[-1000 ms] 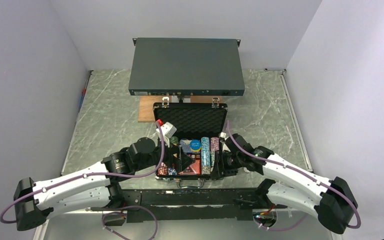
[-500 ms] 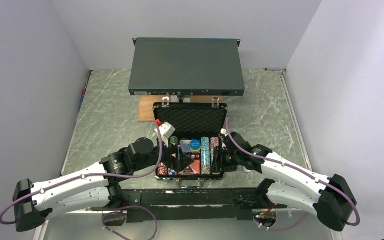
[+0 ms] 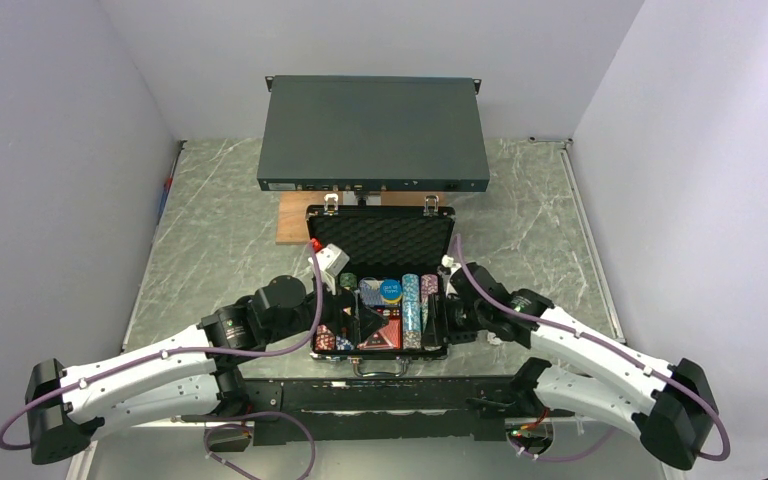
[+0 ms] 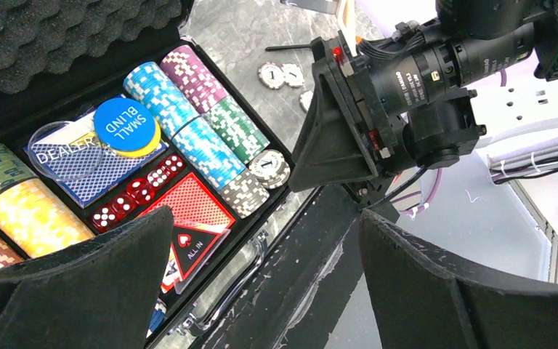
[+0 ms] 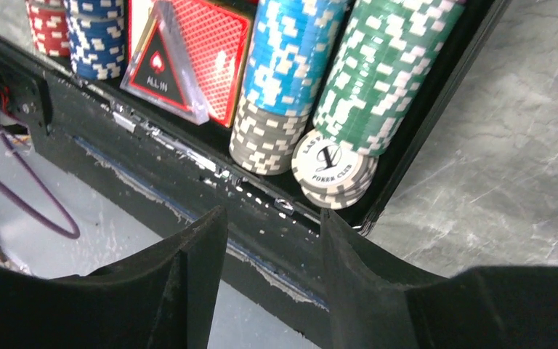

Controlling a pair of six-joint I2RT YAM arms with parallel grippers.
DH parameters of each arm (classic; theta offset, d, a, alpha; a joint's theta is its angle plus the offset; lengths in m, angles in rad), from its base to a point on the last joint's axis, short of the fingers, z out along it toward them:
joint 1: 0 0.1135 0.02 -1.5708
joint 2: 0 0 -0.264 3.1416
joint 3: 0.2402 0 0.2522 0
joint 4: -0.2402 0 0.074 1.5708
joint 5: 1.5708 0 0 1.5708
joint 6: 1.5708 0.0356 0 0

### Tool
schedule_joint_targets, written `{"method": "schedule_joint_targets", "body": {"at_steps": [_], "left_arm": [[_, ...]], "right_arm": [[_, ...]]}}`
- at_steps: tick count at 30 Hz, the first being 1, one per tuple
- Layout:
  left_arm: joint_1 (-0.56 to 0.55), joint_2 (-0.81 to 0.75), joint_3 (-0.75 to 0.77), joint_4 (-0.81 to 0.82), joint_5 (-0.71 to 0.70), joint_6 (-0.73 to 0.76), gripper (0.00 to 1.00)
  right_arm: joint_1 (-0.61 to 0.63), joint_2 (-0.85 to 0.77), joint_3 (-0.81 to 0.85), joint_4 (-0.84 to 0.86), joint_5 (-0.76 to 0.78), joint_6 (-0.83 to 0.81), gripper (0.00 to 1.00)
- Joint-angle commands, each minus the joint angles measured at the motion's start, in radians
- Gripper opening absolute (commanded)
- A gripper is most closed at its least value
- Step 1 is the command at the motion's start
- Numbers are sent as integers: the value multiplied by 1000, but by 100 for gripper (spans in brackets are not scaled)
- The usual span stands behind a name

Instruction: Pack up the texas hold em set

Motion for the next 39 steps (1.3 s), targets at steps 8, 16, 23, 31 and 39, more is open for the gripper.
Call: {"method": "schedule_joint_targets", "body": {"at_steps": [8,16,23,31,39], "left_arm": [[4,12,19,40,16,-19,99],[4,8,18,33,15,-14,99],[5,15,27,24,16,-4,99],[6,18,32,22,18,-3,99],[6,18,40,13,17,6,99]], "right_arm": [[55,-6,-32,52,-83,27,52],[68,63,-31,88,-77,7,53],[72,73,-23,73,15,8,53],[72,82,15,98,152,17,55],[71,118,113,53,250,-5,59]]}}
